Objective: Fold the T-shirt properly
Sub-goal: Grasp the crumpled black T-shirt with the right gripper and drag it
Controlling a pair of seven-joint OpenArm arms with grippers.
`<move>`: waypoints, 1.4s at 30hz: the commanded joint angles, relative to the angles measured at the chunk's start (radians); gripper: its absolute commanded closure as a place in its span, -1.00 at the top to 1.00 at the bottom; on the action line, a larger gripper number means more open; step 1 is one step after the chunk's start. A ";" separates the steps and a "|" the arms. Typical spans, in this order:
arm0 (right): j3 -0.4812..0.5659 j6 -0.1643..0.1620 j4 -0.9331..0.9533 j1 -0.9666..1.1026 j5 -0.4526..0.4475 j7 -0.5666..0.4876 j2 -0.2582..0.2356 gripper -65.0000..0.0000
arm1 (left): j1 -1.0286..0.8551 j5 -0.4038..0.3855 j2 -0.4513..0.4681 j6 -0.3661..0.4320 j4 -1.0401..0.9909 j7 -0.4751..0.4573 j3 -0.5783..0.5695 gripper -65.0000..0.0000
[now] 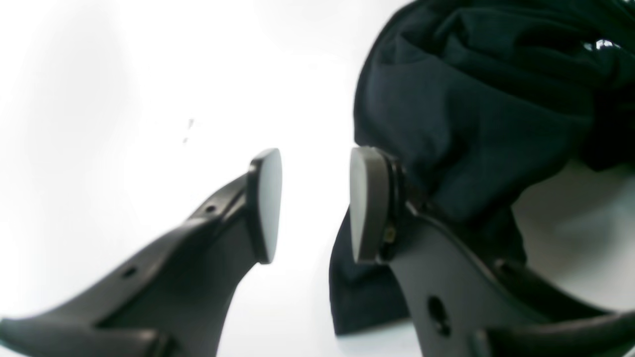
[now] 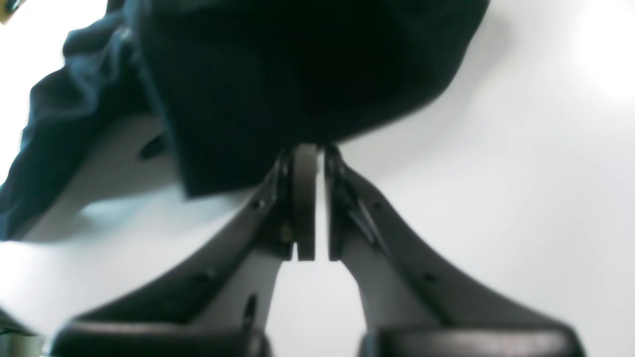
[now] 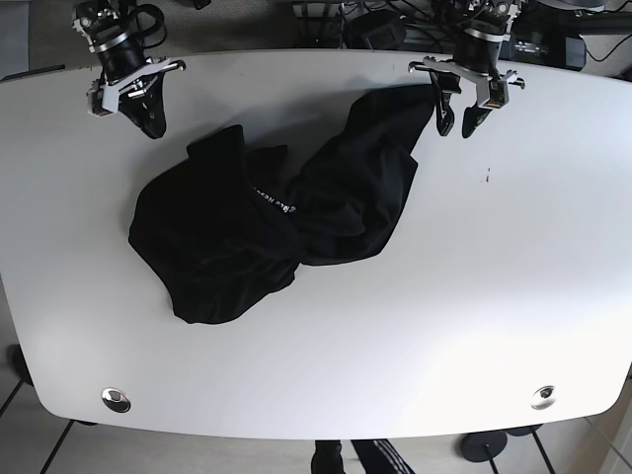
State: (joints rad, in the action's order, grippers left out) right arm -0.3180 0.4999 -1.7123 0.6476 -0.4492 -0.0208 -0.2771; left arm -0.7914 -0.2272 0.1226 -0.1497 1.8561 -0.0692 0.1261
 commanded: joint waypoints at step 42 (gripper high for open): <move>0.713 0.015 0.331 -0.983 -0.007 0.634 0.020 0.45 | 0.092 -0.005 0.005 -0.004 0.037 0.044 0.004 0.06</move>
State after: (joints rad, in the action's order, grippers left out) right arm 0.4011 0.5137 -1.3689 -0.3115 -0.4480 0.6304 -0.2497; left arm -0.6956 -0.2264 0.1234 -0.1501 1.8748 0.0006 0.1280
